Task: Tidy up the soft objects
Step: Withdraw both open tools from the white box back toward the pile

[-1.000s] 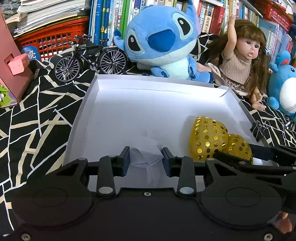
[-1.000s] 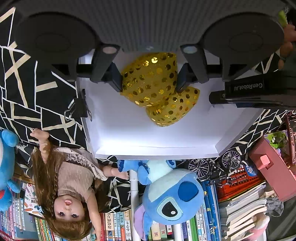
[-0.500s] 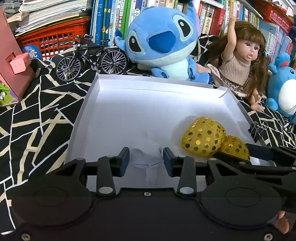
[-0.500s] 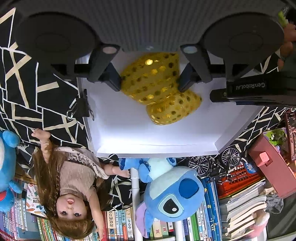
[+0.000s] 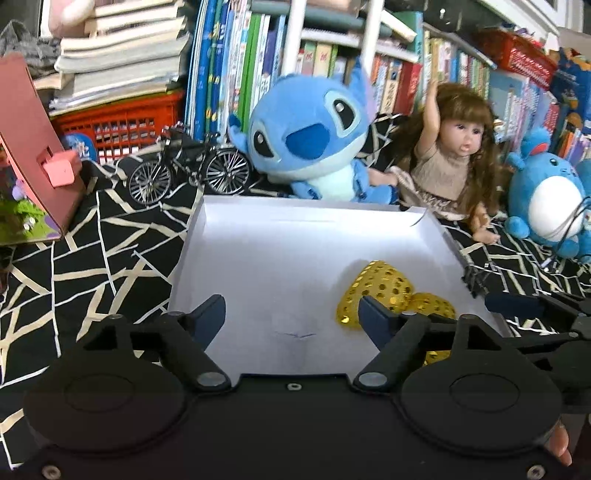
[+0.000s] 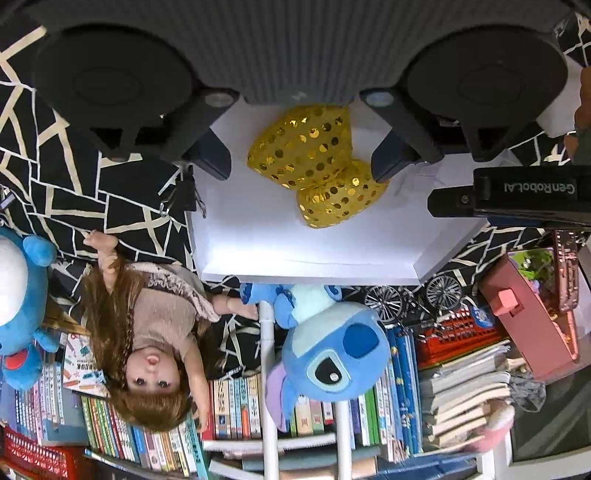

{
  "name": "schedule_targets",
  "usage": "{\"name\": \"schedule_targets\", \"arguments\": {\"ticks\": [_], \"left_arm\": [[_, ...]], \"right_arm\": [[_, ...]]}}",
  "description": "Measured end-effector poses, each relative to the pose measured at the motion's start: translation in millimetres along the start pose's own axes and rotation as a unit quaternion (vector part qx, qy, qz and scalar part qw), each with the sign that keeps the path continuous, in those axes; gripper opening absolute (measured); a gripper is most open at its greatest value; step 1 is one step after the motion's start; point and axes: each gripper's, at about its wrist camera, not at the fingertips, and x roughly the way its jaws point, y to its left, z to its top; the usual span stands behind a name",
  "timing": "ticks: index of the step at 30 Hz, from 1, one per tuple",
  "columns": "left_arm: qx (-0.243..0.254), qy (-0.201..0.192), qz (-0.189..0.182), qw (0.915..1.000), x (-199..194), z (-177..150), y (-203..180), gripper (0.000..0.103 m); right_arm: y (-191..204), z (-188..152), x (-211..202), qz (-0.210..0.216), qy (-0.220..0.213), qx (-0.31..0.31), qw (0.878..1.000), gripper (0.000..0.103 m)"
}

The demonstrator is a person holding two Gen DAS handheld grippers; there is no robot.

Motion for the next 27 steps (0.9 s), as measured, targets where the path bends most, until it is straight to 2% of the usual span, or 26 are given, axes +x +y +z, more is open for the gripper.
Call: {"name": "schedule_targets", "arguments": {"ticks": [9, 17, 27], "left_arm": [[0.003, -0.026, -0.021, 0.9994, -36.9, -11.9, -3.5, 0.084], [0.012, -0.037, -0.027, 0.9989, -61.2, -28.6, -4.7, 0.087], [0.016, -0.056, -0.031, 0.9978, -89.9, -48.7, -2.3, 0.089]], "right_arm": [[7.9, -8.1, -37.9, 0.001, -0.041, -0.03, 0.999, 0.097], [10.8, -22.4, -60.0, 0.007, -0.059, -0.034, 0.998, 0.103], [16.0, -40.3, -82.1, 0.005, -0.078, -0.042, 0.996, 0.103]]}}
